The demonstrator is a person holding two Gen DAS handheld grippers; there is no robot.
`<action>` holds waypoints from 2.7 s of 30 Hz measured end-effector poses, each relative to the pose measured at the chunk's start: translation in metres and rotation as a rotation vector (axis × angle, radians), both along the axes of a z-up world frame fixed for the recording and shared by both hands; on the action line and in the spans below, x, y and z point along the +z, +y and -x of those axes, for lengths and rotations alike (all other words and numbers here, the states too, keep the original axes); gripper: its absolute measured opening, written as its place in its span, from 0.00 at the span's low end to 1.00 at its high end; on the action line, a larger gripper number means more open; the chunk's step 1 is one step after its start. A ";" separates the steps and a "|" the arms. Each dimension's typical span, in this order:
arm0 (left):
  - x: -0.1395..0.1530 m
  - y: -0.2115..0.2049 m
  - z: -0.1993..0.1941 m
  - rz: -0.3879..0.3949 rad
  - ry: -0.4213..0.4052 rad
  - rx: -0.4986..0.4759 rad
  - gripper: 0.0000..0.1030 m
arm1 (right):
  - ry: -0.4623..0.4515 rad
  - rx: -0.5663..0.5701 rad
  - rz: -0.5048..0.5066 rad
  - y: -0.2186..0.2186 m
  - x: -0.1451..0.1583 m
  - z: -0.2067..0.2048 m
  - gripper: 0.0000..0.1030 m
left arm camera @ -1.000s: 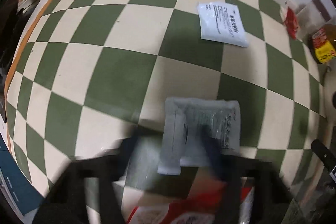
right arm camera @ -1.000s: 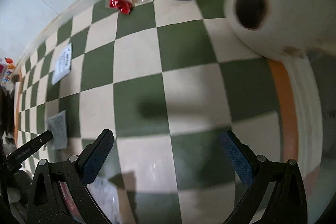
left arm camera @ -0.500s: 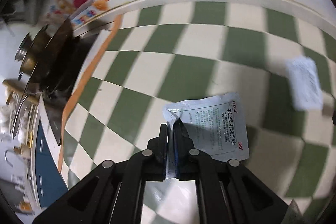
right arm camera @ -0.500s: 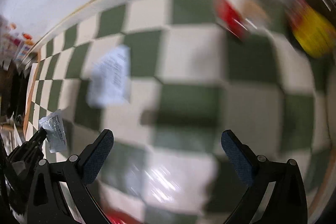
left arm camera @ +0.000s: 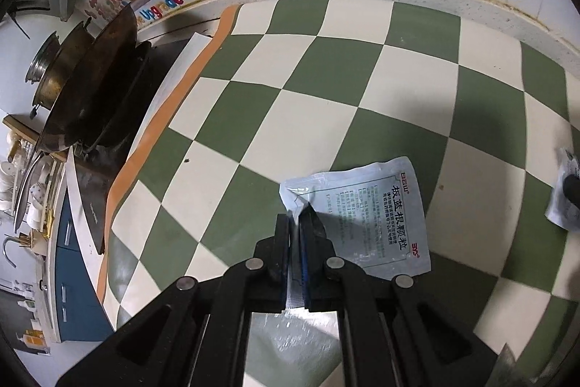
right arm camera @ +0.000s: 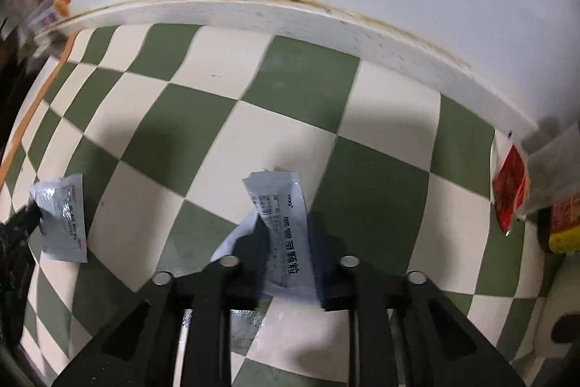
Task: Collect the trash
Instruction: 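Carry the sachet and strip down over the trash bin with both tools, then open both tools to drop the sachet and strip into the bin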
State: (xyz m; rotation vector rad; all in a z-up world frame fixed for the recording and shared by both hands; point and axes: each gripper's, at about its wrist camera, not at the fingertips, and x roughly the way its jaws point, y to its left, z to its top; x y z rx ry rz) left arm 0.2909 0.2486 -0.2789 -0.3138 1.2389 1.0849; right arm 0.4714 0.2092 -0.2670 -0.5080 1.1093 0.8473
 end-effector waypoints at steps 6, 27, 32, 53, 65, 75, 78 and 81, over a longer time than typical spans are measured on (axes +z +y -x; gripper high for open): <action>0.039 -0.020 0.028 0.011 -0.091 -0.041 0.03 | 0.151 -0.064 -0.197 -0.039 0.039 0.008 0.03; 0.104 -0.188 0.289 0.120 -0.227 -0.458 0.03 | 0.145 -0.350 -0.346 -0.333 0.127 0.336 0.03; 0.076 -0.217 0.345 0.217 -0.134 -0.500 0.03 | 0.185 -0.383 -0.289 -0.377 0.096 0.420 0.03; -0.446 -0.258 0.371 0.602 0.275 -0.400 0.03 | 0.618 -0.461 0.083 -0.424 -0.444 0.493 0.03; -0.519 -0.272 0.369 0.632 0.301 -0.427 0.29 | 0.613 -0.394 0.253 -0.400 -0.560 0.496 0.33; -0.429 -0.276 0.380 0.526 0.225 -0.378 0.97 | 0.515 -0.425 0.267 -0.412 -0.486 0.483 1.00; -0.382 -0.269 0.394 0.504 0.178 -0.370 0.97 | 0.469 -0.426 0.257 -0.415 -0.439 0.484 1.00; -0.329 -0.261 0.397 0.496 0.133 -0.357 0.97 | 0.450 -0.427 0.243 -0.417 -0.386 0.489 1.00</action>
